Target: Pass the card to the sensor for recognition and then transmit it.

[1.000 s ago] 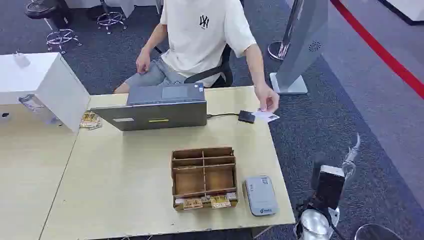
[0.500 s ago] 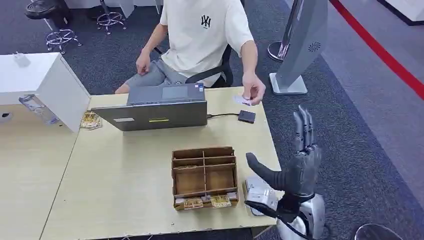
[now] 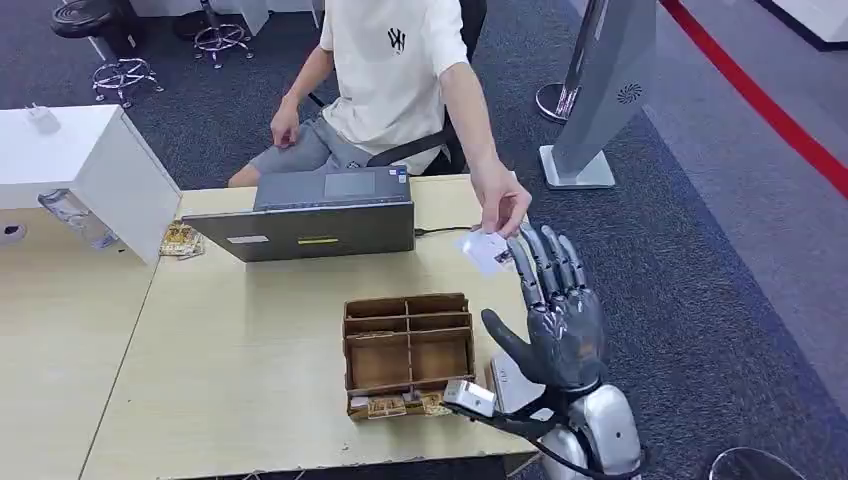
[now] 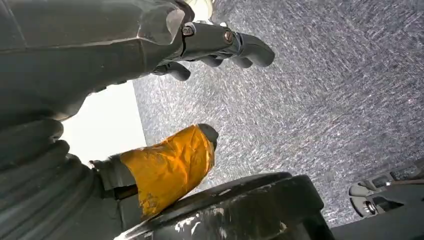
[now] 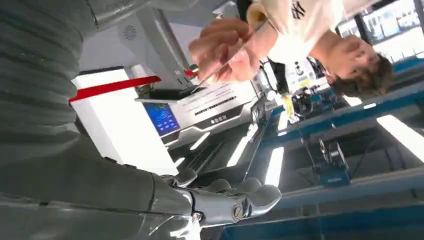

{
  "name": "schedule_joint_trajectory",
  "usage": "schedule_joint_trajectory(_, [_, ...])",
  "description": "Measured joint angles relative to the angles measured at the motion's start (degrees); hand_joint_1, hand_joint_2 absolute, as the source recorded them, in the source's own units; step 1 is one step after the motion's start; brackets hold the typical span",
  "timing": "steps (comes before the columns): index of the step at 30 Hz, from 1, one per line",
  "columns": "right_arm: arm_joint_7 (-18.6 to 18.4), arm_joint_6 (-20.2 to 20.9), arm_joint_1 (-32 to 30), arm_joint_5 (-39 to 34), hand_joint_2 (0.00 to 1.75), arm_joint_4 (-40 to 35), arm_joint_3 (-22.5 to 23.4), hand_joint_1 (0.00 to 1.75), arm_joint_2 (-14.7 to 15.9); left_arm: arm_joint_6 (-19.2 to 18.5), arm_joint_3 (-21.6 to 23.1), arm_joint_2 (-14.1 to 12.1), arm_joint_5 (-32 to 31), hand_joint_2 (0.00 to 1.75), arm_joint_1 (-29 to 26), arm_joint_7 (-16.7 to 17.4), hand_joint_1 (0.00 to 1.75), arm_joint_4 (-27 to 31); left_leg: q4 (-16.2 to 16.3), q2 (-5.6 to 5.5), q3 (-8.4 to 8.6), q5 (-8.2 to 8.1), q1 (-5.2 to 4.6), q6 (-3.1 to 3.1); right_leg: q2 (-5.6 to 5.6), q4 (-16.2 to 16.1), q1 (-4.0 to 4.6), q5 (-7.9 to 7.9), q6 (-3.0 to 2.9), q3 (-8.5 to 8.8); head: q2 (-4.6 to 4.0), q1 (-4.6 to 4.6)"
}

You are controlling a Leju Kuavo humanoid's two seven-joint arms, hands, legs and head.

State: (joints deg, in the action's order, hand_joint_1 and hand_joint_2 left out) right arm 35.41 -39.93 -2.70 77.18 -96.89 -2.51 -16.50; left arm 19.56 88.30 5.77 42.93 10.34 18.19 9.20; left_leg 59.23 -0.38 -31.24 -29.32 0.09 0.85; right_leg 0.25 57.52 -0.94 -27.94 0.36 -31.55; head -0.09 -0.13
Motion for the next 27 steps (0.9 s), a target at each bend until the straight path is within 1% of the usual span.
schedule_joint_trajectory(3, [-2.0,0.0,2.1,3.9,1.75,1.1,0.4,0.0,0.0,-0.2,0.0,-0.1,-0.3,1.75,0.1,0.3,0.0,0.0,0.0,0.01,0.02,0.01,0.0,0.01,0.01,0.0,0.0,0.01,0.0,0.01,0.0,0.0])
schedule_joint_trajectory(6, [-5.9,0.0,4.7,6.5,1.75,2.3,0.5,0.0,0.2,-0.4,0.0,-0.1,-0.7,1.75,0.2,0.4,0.0,0.0,0.0,0.01,0.04,0.02,0.0,0.03,0.01,0.0,-0.01,0.01,0.0,0.01,0.0,0.0])
schedule_joint_trajectory(8, [-8.1,0.0,5.7,7.4,1.75,2.8,0.2,0.14,0.4,-0.4,0.0,-0.1,-0.9,1.75,0.3,0.5,0.0,0.0,0.0,0.0,0.03,0.02,-0.01,0.03,0.0,0.0,-0.01,0.01,0.0,0.01,0.0,0.02])
schedule_joint_trajectory(9, [-9.0,0.0,6.3,7.7,1.75,3.1,0.0,1.48,0.4,-0.4,0.0,-0.2,-0.9,1.75,0.3,0.6,0.0,0.0,0.0,0.0,0.04,0.02,-0.01,0.02,0.01,0.0,-0.01,0.01,0.0,0.01,0.0,0.0])
schedule_joint_trajectory(10, [-9.6,0.0,6.8,7.7,1.75,3.3,-0.2,1.61,0.5,-0.4,0.0,-0.2,-0.9,1.75,0.4,0.6,0.0,0.0,0.0,0.01,0.04,0.02,-0.01,0.02,0.01,0.0,0.0,0.01,0.0,0.0,0.0,0.0])
schedule_joint_trajectory(11, [-9.9,0.0,7.2,7.7,1.75,3.5,-0.4,1.61,0.5,-0.4,0.0,-0.2,-0.9,1.75,0.4,0.7,0.0,0.0,0.0,0.0,0.04,0.02,-0.01,0.02,0.01,0.0,0.0,0.01,0.0,0.0,0.0,0.0])
schedule_joint_trajectory(12, [-10.3,0.0,7.6,7.8,1.75,3.7,-0.5,1.75,0.5,-0.4,0.0,-0.2,-0.9,1.75,0.4,0.7,0.0,0.0,0.0,0.0,0.04,0.02,0.0,0.02,0.01,0.0,0.0,0.01,-0.01,0.0,0.0,0.0])
schedule_joint_trajectory(15, [-11.6,0.0,8.0,7.8,1.75,4.2,-1.2,1.75,0.5,-0.4,0.0,-0.3,-0.9,1.75,0.5,0.7,0.0,0.0,0.0,0.0,0.03,0.02,0.0,0.02,0.01,0.0,0.0,0.01,-0.01,-0.01,0.0,0.0])
schedule_joint_trajectory(19, [-12.4,0.0,8.3,7.7,1.75,4.5,-2.0,1.75,0.6,-0.4,0.0,-0.3,-0.9,1.75,0.5,0.7,0.0,0.0,0.0,0.01,0.03,0.02,0.0,0.02,0.02,0.0,0.0,0.01,-0.01,-0.02,0.0,0.0])
schedule_joint_trajectory(27, [-13.1,0.0,8.3,7.5,1.75,4.6,-2.3,1.75,0.6,-0.4,0.0,-0.3,-0.9,1.75,0.5,0.7,0.0,0.0,0.0,0.0,0.03,0.02,0.0,0.02,0.01,0.0,0.0,0.01,-0.01,-0.02,0.0,0.0])
